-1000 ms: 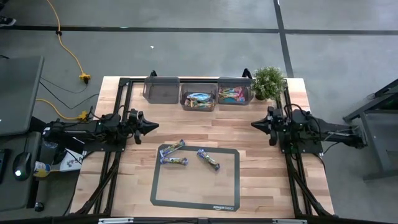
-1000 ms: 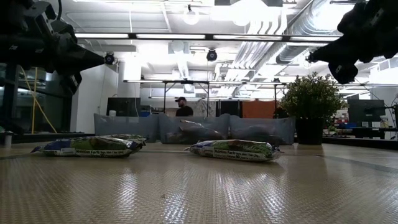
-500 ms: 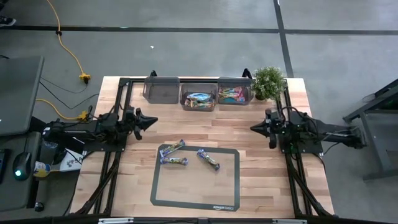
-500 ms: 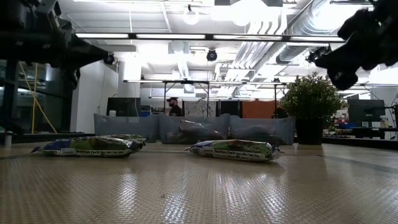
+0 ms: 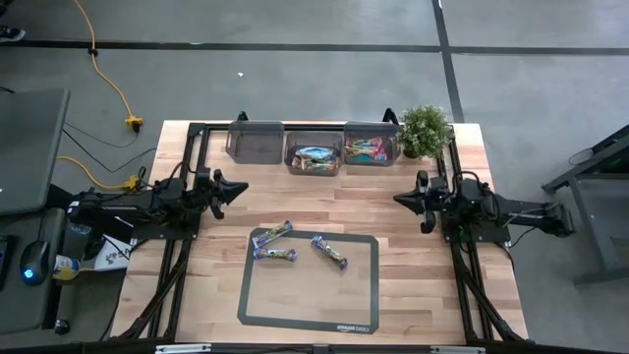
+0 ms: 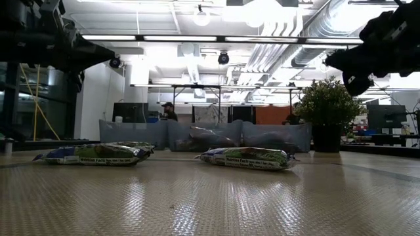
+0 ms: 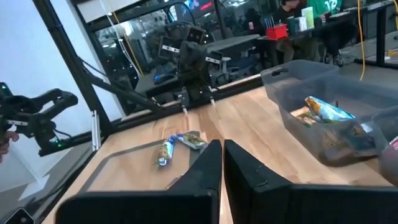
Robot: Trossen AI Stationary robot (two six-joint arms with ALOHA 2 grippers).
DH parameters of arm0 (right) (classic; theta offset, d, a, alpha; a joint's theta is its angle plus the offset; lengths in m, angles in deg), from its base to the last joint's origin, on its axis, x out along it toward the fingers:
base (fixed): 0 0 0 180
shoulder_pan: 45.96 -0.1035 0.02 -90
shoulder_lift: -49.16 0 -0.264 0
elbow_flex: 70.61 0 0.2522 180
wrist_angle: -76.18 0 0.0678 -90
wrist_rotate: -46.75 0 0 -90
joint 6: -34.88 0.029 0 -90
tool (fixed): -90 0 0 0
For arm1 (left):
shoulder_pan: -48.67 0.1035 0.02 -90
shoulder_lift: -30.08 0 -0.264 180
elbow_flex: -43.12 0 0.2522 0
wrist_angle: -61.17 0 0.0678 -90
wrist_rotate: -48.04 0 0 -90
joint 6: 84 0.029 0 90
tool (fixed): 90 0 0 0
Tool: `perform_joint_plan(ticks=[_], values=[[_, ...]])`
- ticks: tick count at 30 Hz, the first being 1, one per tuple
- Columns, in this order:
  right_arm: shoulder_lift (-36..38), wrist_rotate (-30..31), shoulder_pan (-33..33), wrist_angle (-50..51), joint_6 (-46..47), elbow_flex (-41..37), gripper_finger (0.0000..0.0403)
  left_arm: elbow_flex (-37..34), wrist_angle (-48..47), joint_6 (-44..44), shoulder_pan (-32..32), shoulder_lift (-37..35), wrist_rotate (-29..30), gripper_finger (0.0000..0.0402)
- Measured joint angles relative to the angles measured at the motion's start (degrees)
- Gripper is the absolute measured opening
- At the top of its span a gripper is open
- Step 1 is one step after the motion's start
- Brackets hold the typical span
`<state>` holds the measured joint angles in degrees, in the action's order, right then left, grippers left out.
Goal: Pick and place Granola Bars by type
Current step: Put the right blue granola bar into the left black bin
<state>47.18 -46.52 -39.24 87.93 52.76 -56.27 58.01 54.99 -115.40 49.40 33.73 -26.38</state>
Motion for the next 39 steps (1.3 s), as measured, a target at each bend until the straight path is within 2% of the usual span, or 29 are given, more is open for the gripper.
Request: perform_joint_plan(ticks=[12,21,29,34,39], values=[[-0.5,-1.6,0.0,0.2,1.2,0.0,0.0,0.0,-0.2,2.4,0.0,0.0,0.6,0.0001],[-5.5,-1.9,0.0,0.3,1.6,0.0,0.0,0.0,-0.2,3.1,0.0,0.0,0.6,0.0001],[-6.2,-2.2,0.0,0.3,1.1,0.0,0.0,0.0,-0.1,5.7,0.0,0.0,0.7,0.0001],[-6.2,-0.9,0.0,0.2,-3.8,0.0,0.0,0.0,-0.1,5.7,0.0,0.0,0.7,0.0001],[-6.2,-4.0,0.0,-0.4,-13.1,0.0,0.0,0.0,-0.1,5.7,0.0,0.0,0.7,0.0001]])
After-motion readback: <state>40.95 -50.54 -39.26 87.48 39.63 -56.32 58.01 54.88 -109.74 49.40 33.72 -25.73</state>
